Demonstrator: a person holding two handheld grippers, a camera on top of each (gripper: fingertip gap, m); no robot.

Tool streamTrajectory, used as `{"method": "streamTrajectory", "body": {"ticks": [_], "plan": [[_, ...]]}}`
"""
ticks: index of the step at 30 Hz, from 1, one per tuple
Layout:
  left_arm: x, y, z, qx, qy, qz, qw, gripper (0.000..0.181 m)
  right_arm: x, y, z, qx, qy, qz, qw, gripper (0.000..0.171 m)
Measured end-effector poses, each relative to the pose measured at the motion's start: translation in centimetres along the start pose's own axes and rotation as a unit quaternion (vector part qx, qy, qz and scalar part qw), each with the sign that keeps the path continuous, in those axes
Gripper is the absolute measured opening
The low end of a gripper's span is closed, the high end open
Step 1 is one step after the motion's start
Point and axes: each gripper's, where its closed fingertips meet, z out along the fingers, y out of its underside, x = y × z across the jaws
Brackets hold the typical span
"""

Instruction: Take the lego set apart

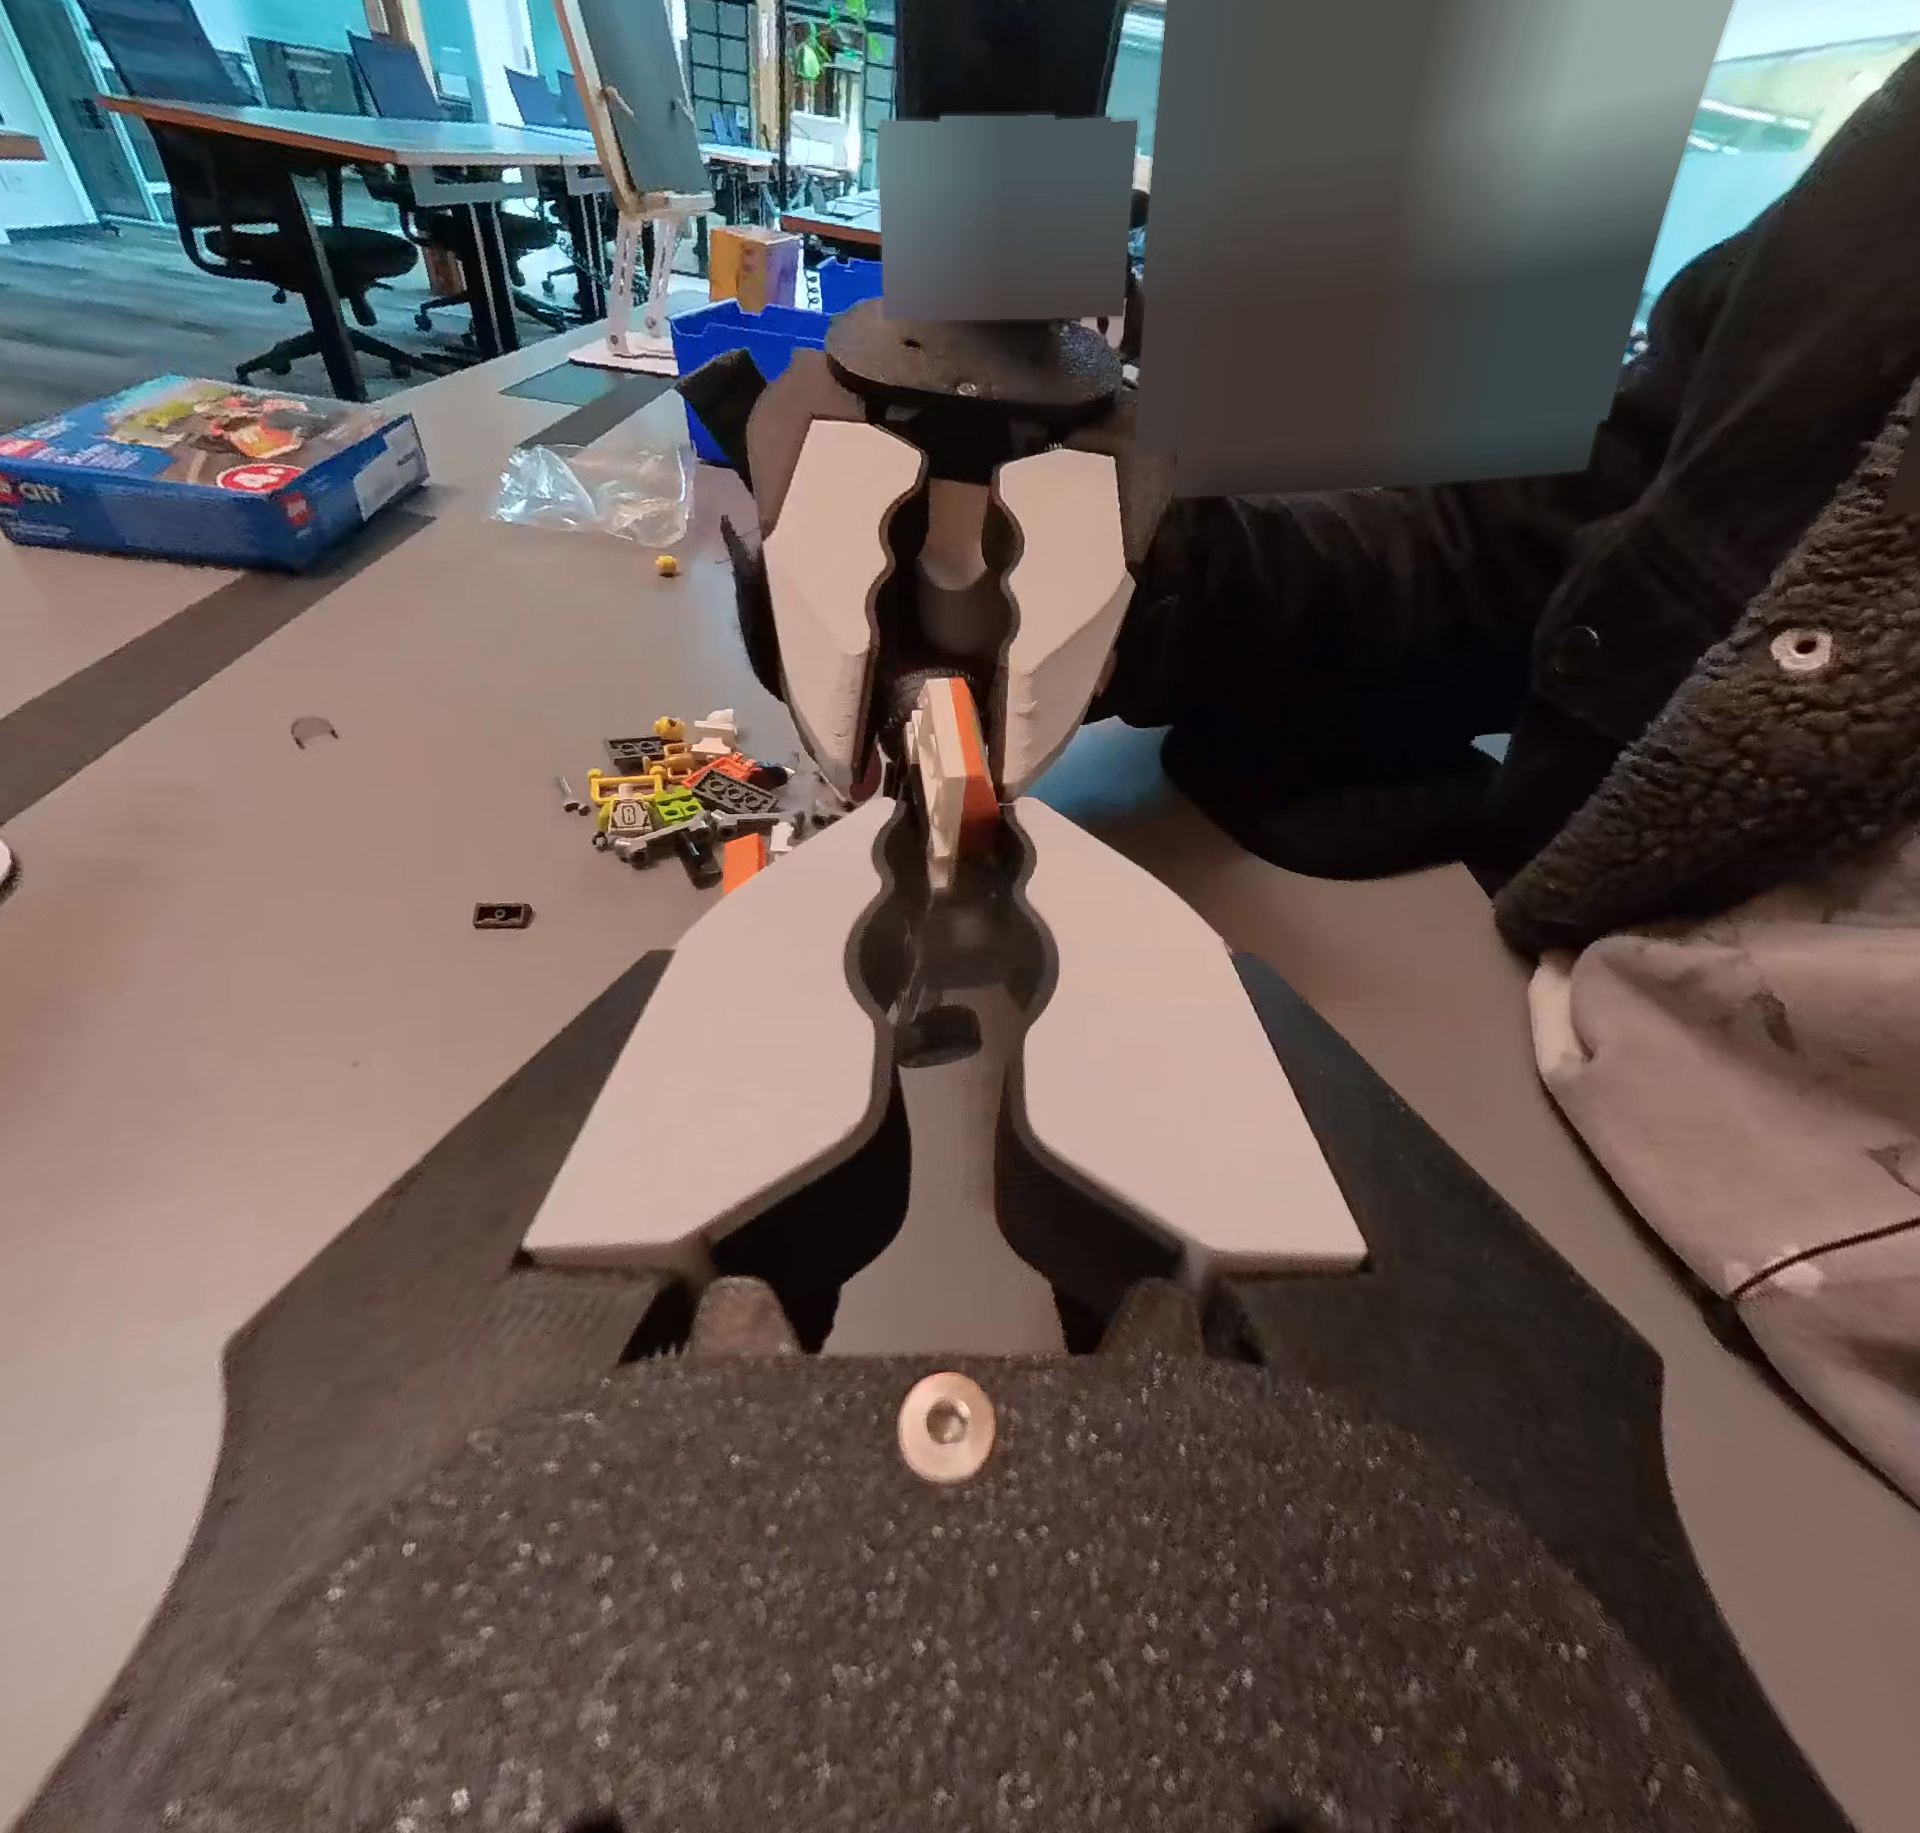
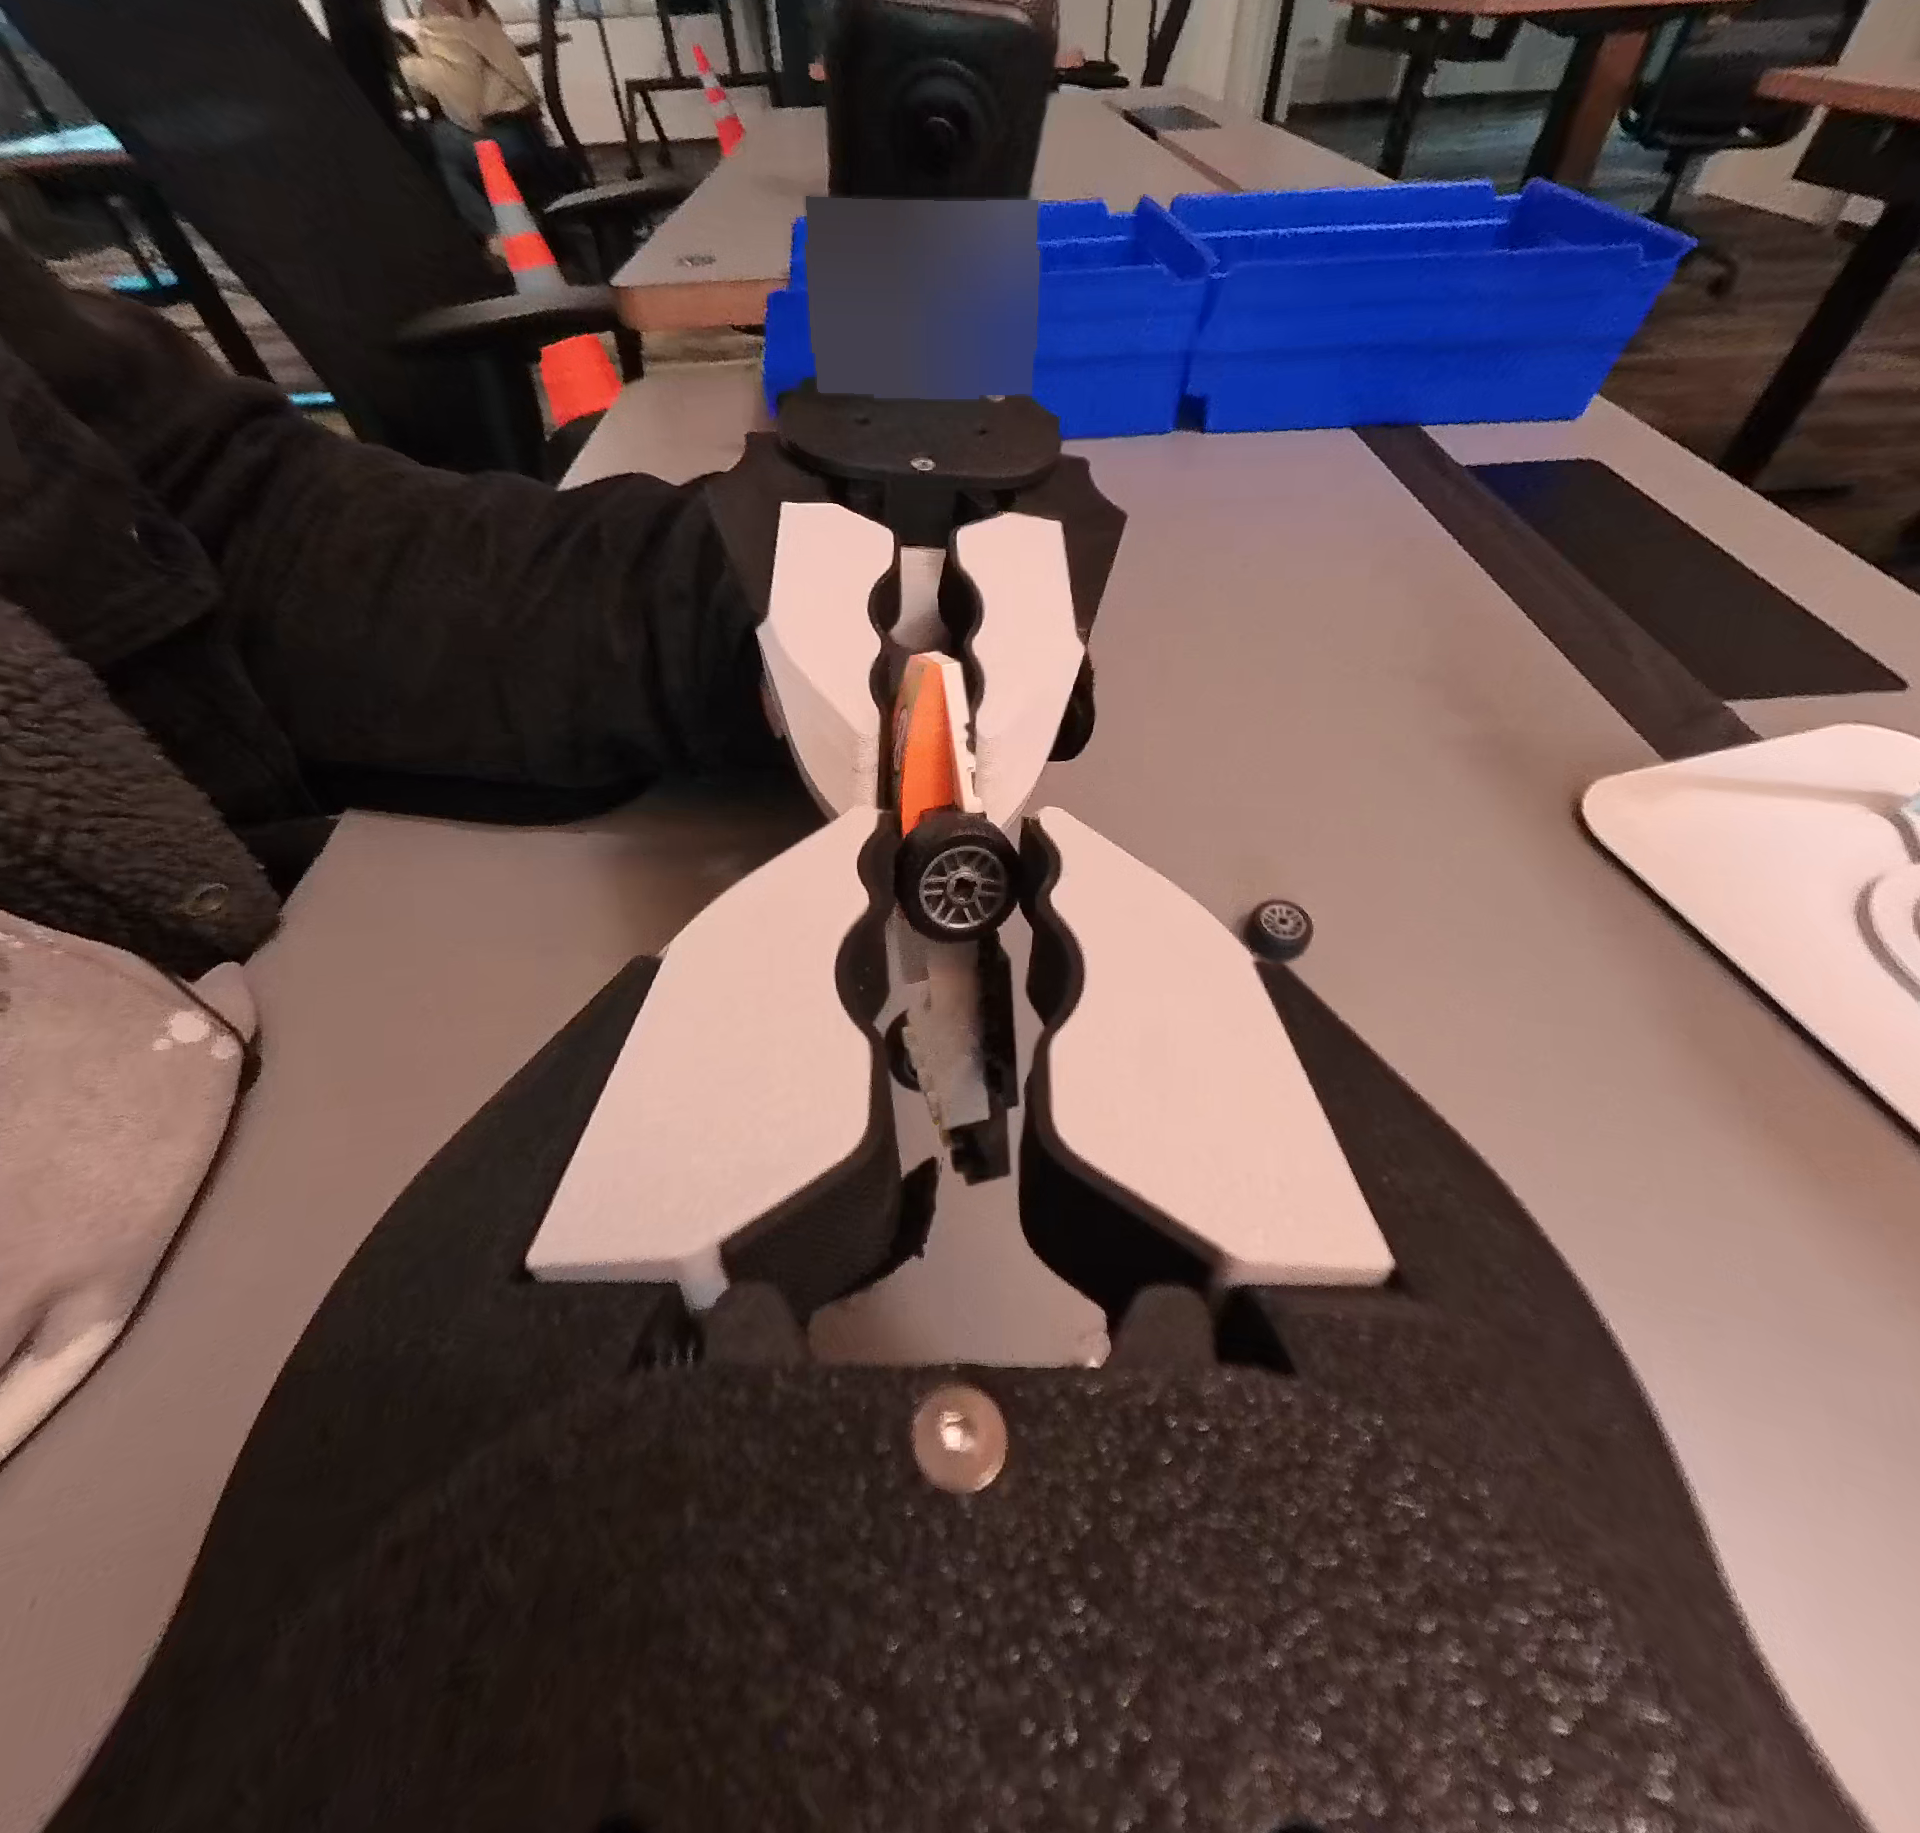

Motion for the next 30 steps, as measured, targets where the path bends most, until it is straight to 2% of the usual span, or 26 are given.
{"method": "streamTrajectory", "body": {"ticks": [9, 18, 19, 20, 21, 22, 23, 26, 30], "plan": [[0.8, -0.3, -0.4, -0.012, 0.018, 0.009, 1.000, 0.015, -1.1, -0.5, -0.2, 0.002, -0.027, -0.026, 0.999, 0.022], [0.6, -0.9, -1.1, 0.002, 0.016, 0.006, 1.000, 0.014, -0.9, -1.4, -0.1, 0.027, -0.016, -0.033, 0.999, 0.021], [0.0, -0.5, -1.7, -0.010, 0.001, 0.004, 1.000, 0.015, -0.7, -2.0, -0.7, 0.048, -0.013, -0.026, 0.998, 0.021], [-1.6, -0.3, -3.9, 0.001, -0.041, -0.008, 0.999, 0.014, 0.2, -3.8, -2.9, 0.106, -0.005, -0.005, 0.994, 0.021], [-2.2, -1.6, -6.3, 0.047, -0.050, -0.025, 0.997, 0.014, 1.5, -5.3, -6.0, 0.150, 0.016, 0.012, 0.989, 0.020], [-1.9, -3.0, -7.5, 0.074, -0.047, -0.014, 0.996, 0.014, 2.4, -5.3, -7.6, 0.141, 0.053, -0.005, 0.989, 0.020], [-2.0, -3.2, -7.5, 0.067, -0.060, 0.003, 0.996, 0.014, 2.7, -4.6, -7.4, 0.118, 0.080, -0.025, 0.990, 0.021], [-3.0, -2.3, -6.8, 0.049, -0.076, -0.012, 0.996, 0.014, 2.7, -2.2, -4.7, 0.065, 0.063, -0.016, 0.996, 0.022], [-4.5, -3.2, -9.1, 0.082, -0.123, -0.019, 0.989, 0.014, 3.8, -0.1, -3.0, -0.003, 0.068, -0.019, 0.997, 0.022]]}}
